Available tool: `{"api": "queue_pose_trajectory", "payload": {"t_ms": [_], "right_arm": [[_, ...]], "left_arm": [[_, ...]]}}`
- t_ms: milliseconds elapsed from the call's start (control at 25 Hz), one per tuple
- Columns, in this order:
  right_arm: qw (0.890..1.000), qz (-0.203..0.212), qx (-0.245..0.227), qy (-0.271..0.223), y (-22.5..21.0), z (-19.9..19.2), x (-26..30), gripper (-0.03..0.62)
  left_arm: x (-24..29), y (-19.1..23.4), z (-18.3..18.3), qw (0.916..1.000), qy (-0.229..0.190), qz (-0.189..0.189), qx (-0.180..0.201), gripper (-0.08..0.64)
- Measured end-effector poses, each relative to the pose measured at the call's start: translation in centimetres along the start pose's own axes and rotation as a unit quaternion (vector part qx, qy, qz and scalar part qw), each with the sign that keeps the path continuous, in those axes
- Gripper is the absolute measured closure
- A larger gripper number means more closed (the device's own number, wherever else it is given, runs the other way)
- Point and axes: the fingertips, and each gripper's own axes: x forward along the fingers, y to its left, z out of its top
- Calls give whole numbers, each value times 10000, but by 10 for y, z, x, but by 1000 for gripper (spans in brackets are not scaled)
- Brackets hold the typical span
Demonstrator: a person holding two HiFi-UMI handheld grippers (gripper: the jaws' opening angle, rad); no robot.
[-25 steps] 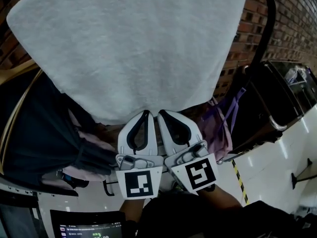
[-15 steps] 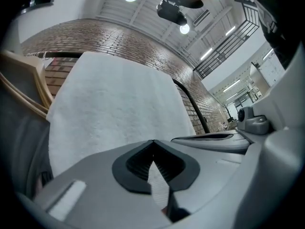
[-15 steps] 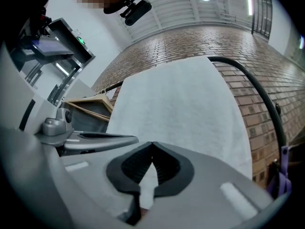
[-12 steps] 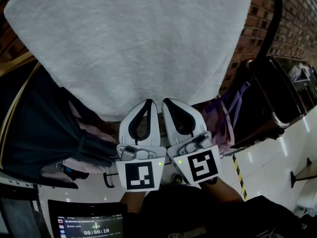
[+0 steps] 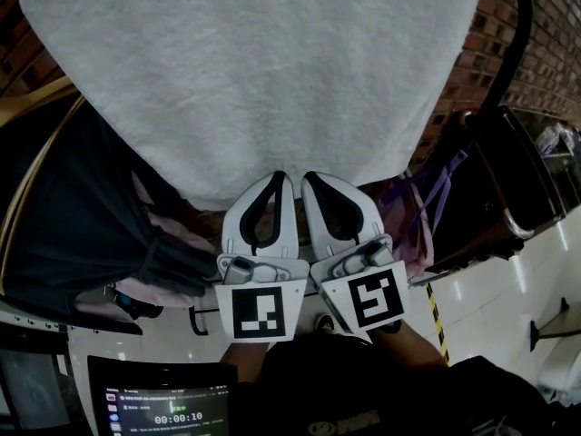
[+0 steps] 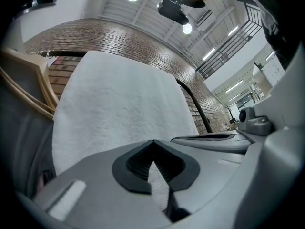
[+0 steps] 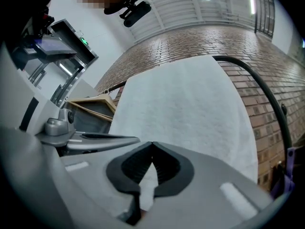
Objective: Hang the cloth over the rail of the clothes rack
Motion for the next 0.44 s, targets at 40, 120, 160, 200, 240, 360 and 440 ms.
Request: {"api": "queue_pose_trajectory", "payload": {"t_ms": [40, 120, 160, 200, 240, 360, 440], "right_arm": [[10000, 3, -3, -1, 0, 0, 0, 589], [10000, 14, -8, -1, 1, 0, 0, 588], [10000, 21, -8, -2, 1, 0, 0, 588], [10000, 26, -8, -4, 2, 0, 0, 588], [10000, 27, -9, -4, 2, 1, 0, 588], [10000, 13, -1, -10, 1, 1, 0, 588], [10000, 3, 6, -23, 1, 1, 0, 588]], "left_arm": [[0, 0, 0, 10000, -8, 5, -1, 552], [-1, 1, 0, 10000, -3, 19, -17, 552], [-1, 1, 0, 10000, 3, 26, -27, 552], [-2, 1, 0, 10000, 6, 30, -32, 552], [-1, 1, 0, 10000, 0, 30, -33, 552], [-1, 1, 1, 10000, -33, 22, -40, 552], [-1, 1, 1, 10000, -46, 14, -34, 552]]}}
